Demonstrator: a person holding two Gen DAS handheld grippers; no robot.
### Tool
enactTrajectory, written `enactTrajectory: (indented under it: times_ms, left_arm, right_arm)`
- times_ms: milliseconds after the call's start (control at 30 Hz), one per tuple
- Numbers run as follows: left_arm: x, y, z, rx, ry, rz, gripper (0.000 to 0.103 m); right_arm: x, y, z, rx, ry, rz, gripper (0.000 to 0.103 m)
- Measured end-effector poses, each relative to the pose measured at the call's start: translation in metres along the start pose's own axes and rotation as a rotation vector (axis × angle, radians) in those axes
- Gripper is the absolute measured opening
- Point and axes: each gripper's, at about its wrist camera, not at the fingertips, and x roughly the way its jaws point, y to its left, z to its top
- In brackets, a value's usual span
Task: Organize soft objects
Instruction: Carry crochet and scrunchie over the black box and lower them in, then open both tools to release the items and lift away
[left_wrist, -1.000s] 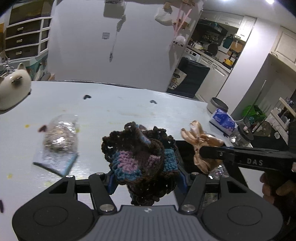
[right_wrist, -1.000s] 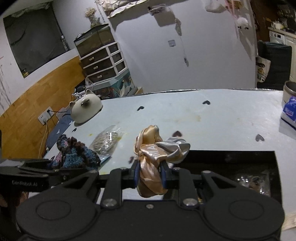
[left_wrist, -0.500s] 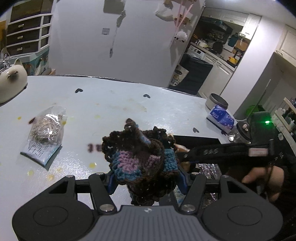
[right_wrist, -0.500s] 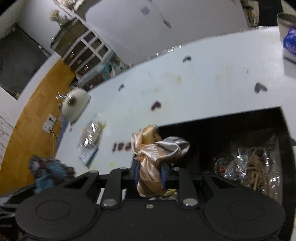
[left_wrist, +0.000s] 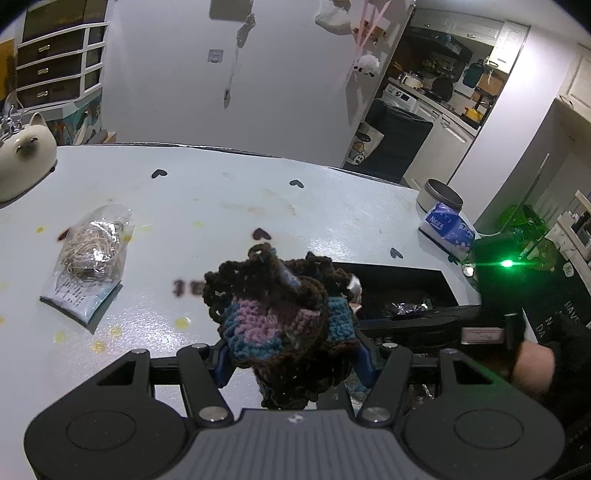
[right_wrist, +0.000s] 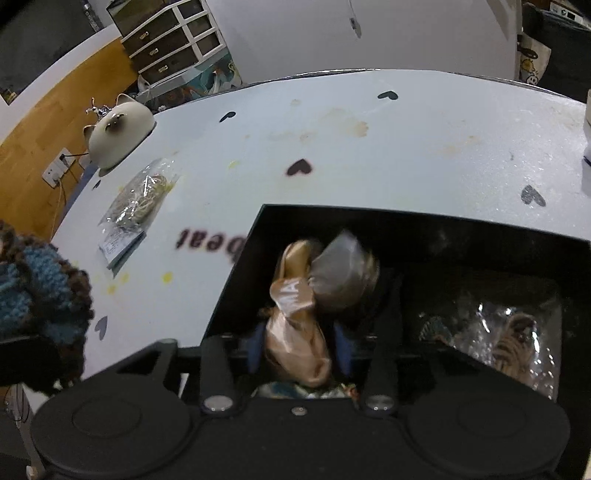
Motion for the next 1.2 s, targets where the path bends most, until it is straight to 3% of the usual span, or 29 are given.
enactTrajectory:
  times_ms: [67,333,533,633,1200]
  left_arm:
    - [0.001,-0.002,0.001,0.006,-0.001,-0.005,0.061]
    - [0.01,-0.016,0.002,0.032,0.0,-0.052,0.061]
    - [0.021,-0.037,0.001,0.055,0.021,-0.116,0.061]
    - [0.032,-0.048,0.0,0.068,0.055,-0.163,0.061]
    - [0.11,-0.122,-0.007,0.157,0.243,-0.383,0.062]
  right_arm:
    - [-0.012,-0.004,-0.003,0.014,-0.016,0.023,0.056]
    - [-0.073,-0.026,-0.008,0.109,-0.135,0.081,0.07]
    - [-0.121,-0.05,-0.017,0.193,-0.246,0.058,0.086]
    - [-0.138,-0.059,-0.025,0.232,-0.285,0.025,0.099]
    - [-0.194,-0.086,-0.073,0.328,-0.385,-0.058,0.099]
